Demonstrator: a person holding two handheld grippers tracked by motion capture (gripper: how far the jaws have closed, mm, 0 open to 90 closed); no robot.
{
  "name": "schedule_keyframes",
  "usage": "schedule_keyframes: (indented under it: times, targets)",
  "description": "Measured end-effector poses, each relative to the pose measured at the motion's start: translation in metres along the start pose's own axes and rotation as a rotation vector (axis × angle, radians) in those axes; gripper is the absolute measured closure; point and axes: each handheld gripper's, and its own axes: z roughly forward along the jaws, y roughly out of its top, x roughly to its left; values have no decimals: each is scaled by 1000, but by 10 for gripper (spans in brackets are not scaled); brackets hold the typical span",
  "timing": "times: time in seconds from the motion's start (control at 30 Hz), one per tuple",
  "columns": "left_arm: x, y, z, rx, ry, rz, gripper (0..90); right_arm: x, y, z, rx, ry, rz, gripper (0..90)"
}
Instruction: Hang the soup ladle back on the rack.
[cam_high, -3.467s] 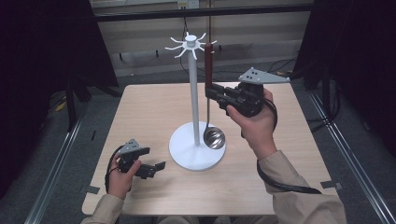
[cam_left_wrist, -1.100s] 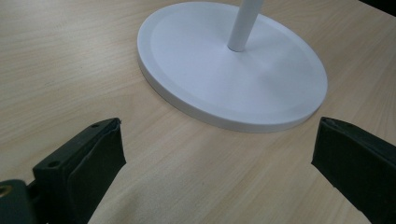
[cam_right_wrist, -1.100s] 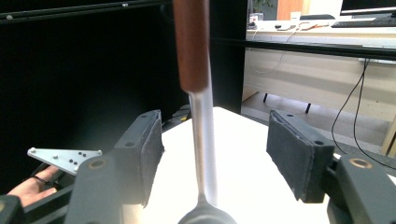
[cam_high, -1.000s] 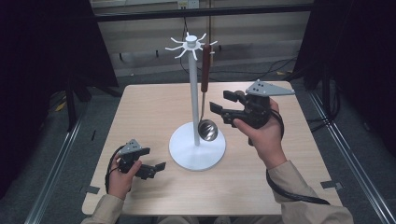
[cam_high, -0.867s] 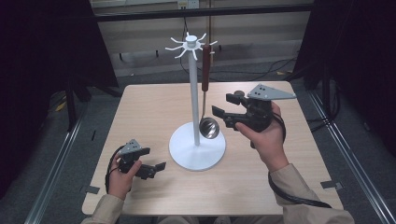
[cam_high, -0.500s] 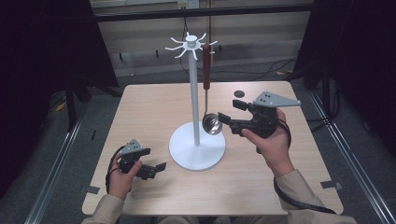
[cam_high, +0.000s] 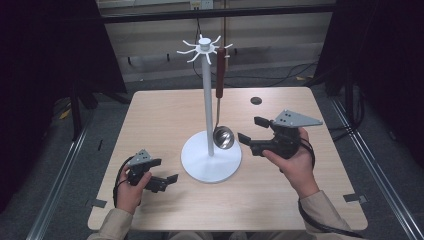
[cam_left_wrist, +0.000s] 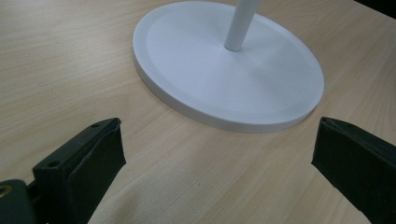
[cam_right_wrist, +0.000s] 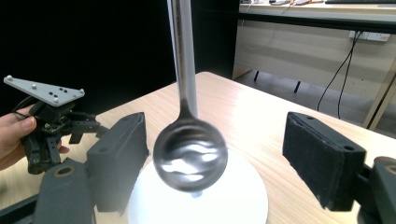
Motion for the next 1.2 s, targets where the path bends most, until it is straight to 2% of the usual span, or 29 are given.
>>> schedule_keyframes:
  times: [0.3, 0.73, 1.2]
  targets:
    - [0, 0, 0, -3, -5, 6, 19, -3, -14, -5, 12, -14, -3, 197]
    - [0, 0, 0, -2, -9, 5, 19, -4, -34, -11, 25, -12, 18, 195]
    - [0, 0, 0, 1, -7, 7, 19, -14, -62, -20, 37, -55, 68, 196]
